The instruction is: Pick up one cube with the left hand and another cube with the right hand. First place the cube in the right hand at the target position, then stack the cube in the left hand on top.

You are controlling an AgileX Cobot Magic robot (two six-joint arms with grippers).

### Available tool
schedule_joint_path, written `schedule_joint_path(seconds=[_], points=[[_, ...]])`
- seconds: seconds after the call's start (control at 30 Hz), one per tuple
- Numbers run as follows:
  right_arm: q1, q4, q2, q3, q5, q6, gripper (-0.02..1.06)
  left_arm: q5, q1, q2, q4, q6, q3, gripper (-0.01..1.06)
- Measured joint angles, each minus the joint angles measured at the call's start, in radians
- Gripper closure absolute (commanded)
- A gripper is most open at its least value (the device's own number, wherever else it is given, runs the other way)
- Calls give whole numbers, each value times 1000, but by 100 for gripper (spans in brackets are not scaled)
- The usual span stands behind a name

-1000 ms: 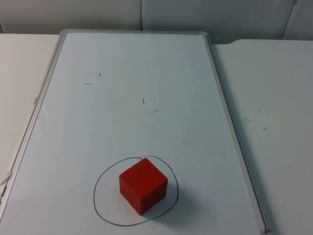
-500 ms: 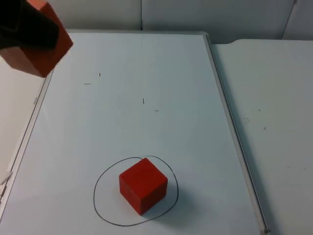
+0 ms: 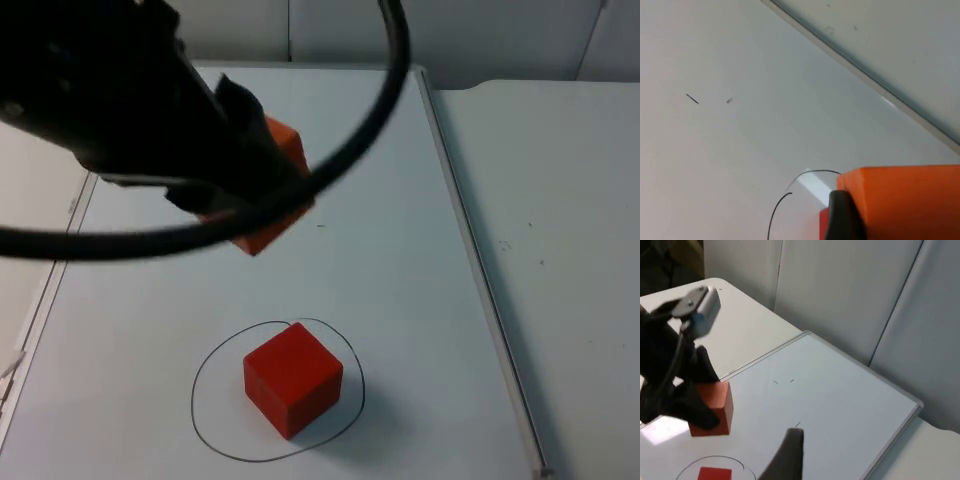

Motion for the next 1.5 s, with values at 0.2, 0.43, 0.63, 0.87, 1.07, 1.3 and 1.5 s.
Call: schedule_joint_path(seconds=[0.2, 0.43, 0.63, 0.87, 1.07, 1.3, 1.5], points=[[0, -4, -4, 0, -6, 0, 18, -78, -63, 137, 12, -2, 0, 105], [0, -4, -4, 0, -8, 2, 18, -111, -70, 226, 16, -2, 0, 105], [0, -4, -4, 0, -16, 2, 18, -150, -116, 226, 16, -2, 0, 105], [0, -4, -4, 0, -16, 2, 18, -163, -145, 226, 18, -2, 0, 105], [0, -4, -4, 0, -16, 6, 18, -191, -147, 226, 18, -11, 47, 105], [0, -8, -4, 0, -31, 12, 18, -247, -147, 226, 18, -23, 81, 105], [0, -8, -4, 0, -37, 21, 18, -249, -153, 226, 18, -25, 81, 105]])
